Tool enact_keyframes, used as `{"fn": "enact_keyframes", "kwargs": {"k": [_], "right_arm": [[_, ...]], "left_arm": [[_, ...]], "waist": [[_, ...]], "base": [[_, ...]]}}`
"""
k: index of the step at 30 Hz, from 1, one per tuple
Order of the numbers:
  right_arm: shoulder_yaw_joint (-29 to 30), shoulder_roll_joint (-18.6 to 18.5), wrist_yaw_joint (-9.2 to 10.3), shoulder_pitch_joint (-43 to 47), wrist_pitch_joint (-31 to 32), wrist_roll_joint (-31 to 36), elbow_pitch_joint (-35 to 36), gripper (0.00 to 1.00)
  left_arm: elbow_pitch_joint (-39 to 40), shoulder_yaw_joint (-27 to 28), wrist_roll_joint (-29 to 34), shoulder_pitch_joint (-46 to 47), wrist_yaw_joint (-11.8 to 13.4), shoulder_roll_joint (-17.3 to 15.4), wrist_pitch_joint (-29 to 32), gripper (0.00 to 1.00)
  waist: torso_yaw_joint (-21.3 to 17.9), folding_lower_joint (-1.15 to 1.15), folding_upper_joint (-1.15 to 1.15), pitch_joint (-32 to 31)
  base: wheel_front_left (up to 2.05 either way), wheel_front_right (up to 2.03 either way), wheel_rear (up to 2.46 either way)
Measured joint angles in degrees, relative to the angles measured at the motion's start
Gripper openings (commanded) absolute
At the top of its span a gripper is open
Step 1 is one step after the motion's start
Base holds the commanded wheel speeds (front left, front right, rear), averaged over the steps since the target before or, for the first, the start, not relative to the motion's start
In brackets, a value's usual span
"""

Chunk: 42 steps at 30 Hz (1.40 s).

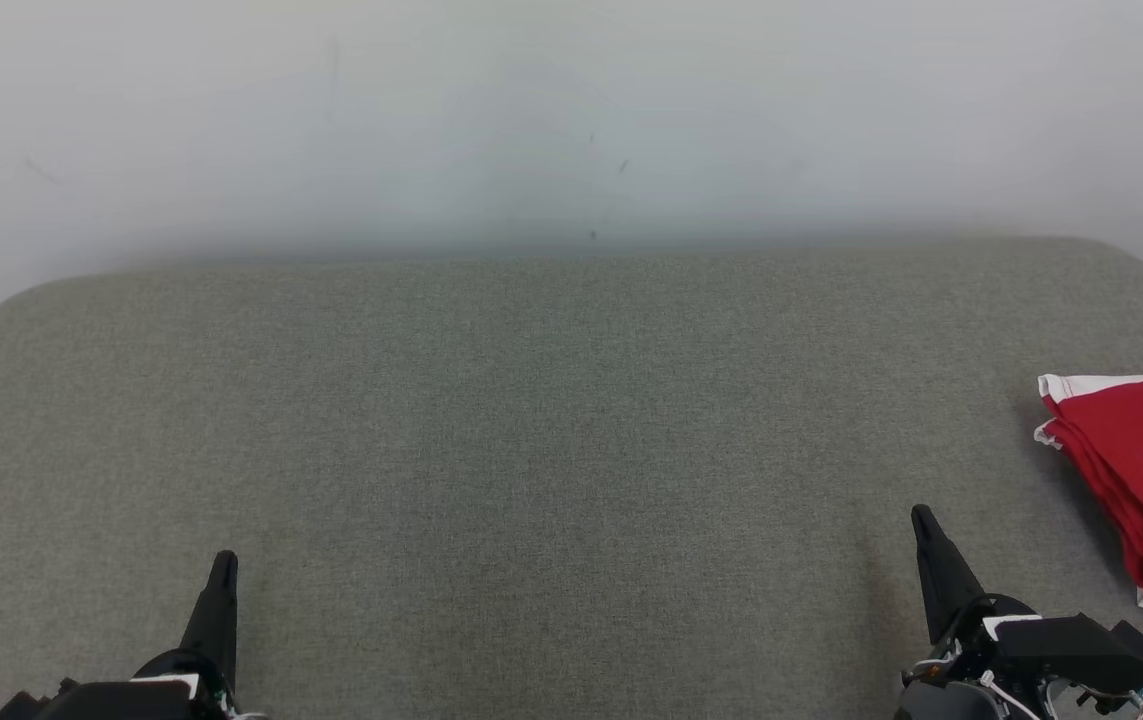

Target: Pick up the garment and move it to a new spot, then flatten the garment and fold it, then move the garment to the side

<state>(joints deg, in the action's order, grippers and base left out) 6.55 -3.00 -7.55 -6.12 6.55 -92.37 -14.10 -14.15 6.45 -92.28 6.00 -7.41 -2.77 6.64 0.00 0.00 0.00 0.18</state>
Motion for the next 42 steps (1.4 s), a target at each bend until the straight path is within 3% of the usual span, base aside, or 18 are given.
{"fn": "enact_keyframes", "kwargs": {"k": [42], "right_arm": [[0.0,0.01,0.0,-0.01,-0.01,0.0,0.0,0.0]], "left_arm": [[0.01,0.01,0.0,0.01,0.0,0.0,0.0,0.0]], "waist": [[0.0,0.0,0.0,0.0]], "base": [[0.0,0.0,0.0]]}}
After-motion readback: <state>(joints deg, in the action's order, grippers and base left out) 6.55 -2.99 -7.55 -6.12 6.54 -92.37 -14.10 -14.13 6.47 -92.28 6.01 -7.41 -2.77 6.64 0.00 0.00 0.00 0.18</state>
